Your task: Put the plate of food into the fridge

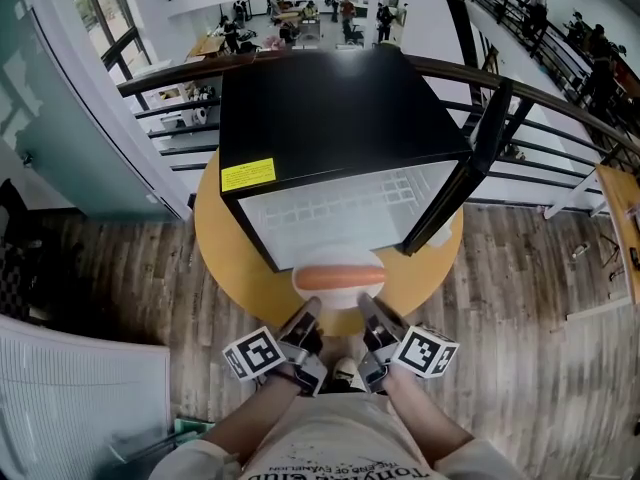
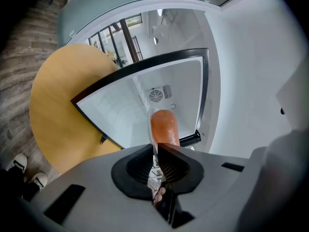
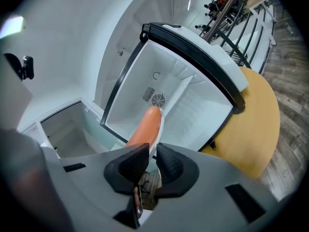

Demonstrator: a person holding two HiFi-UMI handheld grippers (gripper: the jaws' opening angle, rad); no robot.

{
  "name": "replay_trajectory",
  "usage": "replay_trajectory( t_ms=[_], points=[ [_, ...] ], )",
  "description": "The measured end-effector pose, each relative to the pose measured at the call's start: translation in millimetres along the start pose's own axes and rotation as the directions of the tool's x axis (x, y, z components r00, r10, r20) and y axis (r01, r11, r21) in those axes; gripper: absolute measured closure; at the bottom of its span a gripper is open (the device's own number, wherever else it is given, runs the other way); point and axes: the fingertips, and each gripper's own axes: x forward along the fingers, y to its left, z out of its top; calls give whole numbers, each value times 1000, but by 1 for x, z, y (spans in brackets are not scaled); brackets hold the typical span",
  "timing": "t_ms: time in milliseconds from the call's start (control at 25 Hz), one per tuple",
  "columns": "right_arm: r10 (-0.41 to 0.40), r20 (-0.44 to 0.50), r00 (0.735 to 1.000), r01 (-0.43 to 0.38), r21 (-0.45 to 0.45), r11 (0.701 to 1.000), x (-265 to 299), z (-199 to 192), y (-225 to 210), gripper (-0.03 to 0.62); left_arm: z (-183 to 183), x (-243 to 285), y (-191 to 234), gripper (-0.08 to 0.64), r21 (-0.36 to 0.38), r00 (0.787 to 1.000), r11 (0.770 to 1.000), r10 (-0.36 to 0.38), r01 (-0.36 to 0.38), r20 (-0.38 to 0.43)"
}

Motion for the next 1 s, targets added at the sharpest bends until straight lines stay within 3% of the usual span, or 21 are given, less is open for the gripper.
replay_trajectory(
  t_ms=[320,480,640,1000],
  points=[
    [17,10,1000,-17,-6,1000,18,25,1,528,17,22,-10,517,20,1000,1000,-6,6,17],
    [35,12,999,-35,-8,999,31,37,3,528,34,32,-12,517,85,1000,996,6,-8,25],
    [47,12,999,-47,-18,999,44,47,5,528,43,42,-18,517,37,999,999,-14,12,49],
    [42,11,999,-42,-4,999,69,66,-2,528,63,66,-16,517,23,998,1000,6,-8,69]
  ],
)
